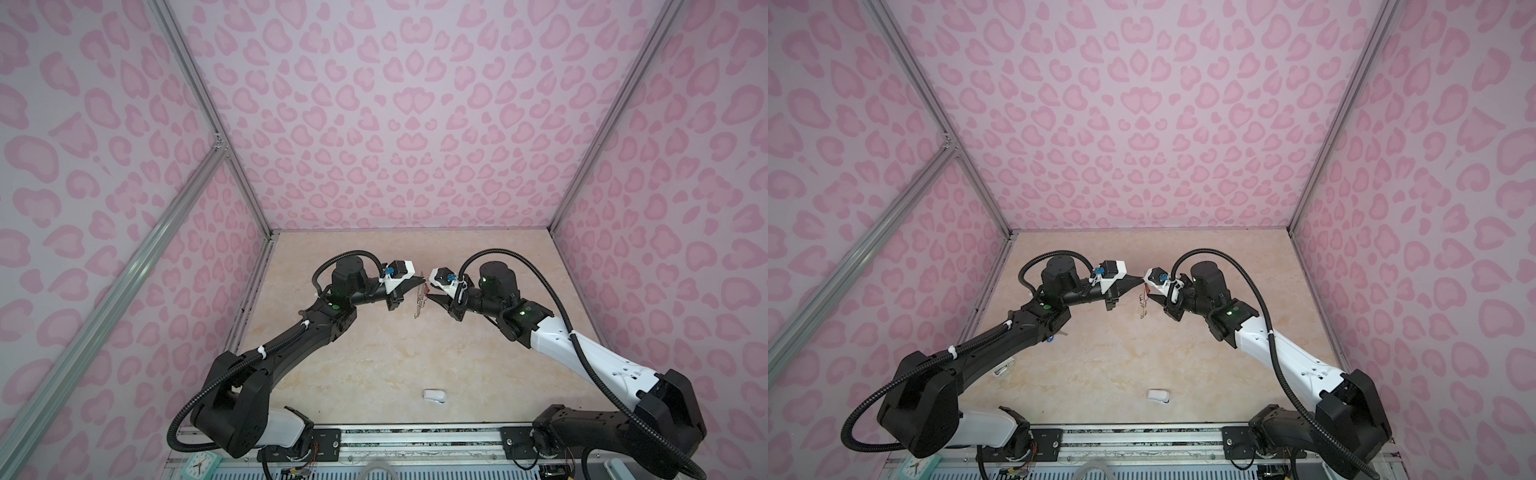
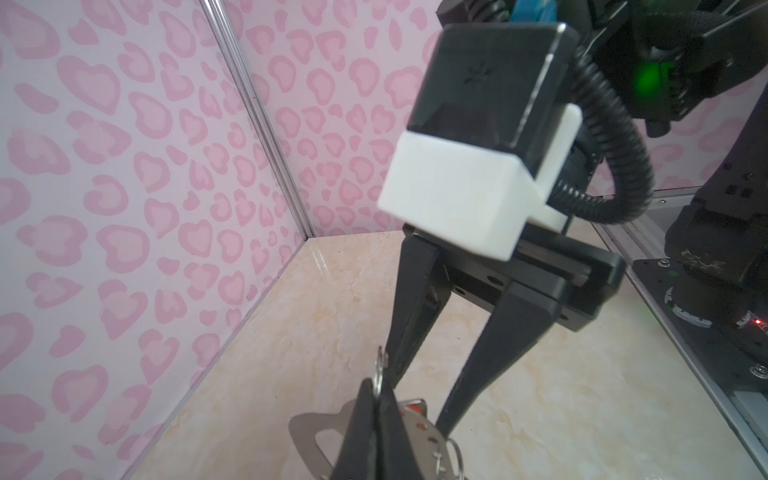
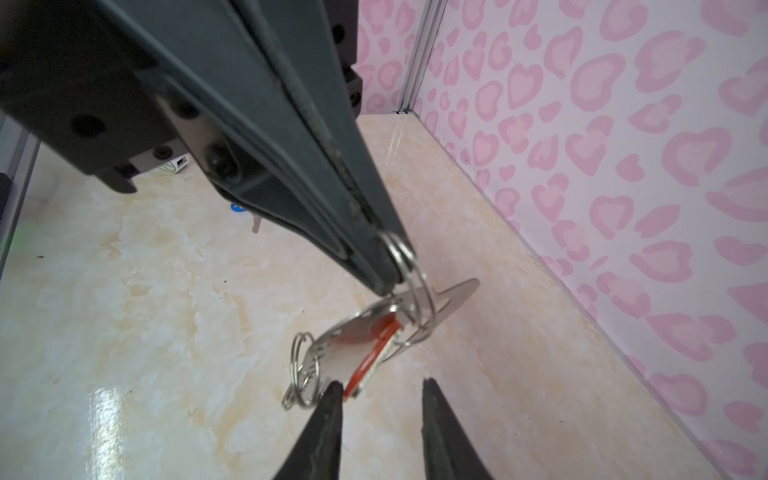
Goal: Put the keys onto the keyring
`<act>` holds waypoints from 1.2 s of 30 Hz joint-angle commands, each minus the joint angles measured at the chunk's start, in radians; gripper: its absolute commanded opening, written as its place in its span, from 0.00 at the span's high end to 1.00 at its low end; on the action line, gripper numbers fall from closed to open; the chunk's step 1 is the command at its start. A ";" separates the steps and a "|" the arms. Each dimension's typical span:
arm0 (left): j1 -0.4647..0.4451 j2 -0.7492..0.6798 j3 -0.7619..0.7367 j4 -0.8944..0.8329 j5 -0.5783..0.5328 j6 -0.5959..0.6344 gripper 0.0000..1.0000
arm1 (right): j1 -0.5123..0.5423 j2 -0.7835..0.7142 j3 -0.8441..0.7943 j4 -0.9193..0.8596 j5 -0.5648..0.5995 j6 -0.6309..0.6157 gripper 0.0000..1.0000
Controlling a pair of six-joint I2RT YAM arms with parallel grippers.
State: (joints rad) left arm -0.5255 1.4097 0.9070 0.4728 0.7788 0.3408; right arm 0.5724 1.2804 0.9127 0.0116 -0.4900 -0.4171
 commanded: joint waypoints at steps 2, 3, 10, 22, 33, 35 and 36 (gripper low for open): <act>0.001 0.003 -0.003 0.060 0.015 -0.016 0.97 | 0.001 0.018 0.001 0.081 -0.006 0.043 0.66; 0.001 0.005 -0.003 0.060 0.015 -0.016 0.97 | 0.002 0.022 0.005 0.083 -0.008 0.044 0.66; -0.001 0.018 0.001 0.063 0.002 -0.017 0.97 | 0.003 0.045 0.014 0.114 -0.006 0.076 0.66; -0.001 0.017 -0.005 0.063 -0.052 -0.025 0.97 | 0.009 0.074 0.033 0.043 0.013 0.025 0.78; -0.001 0.006 -0.017 0.038 -0.081 0.006 0.97 | 0.035 0.047 0.059 -0.041 0.093 -0.072 1.00; -0.001 0.005 -0.019 0.032 -0.083 0.011 0.97 | 0.050 0.050 0.084 -0.092 0.119 -0.107 1.00; -0.001 0.002 -0.020 0.030 -0.082 0.015 0.97 | 0.051 0.051 0.095 -0.111 0.116 -0.114 1.00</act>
State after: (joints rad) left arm -0.5255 1.4292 0.8921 0.4927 0.6998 0.3389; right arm 0.6159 1.3304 0.9882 -0.0349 -0.4026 -0.4759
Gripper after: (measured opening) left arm 0.049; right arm 0.059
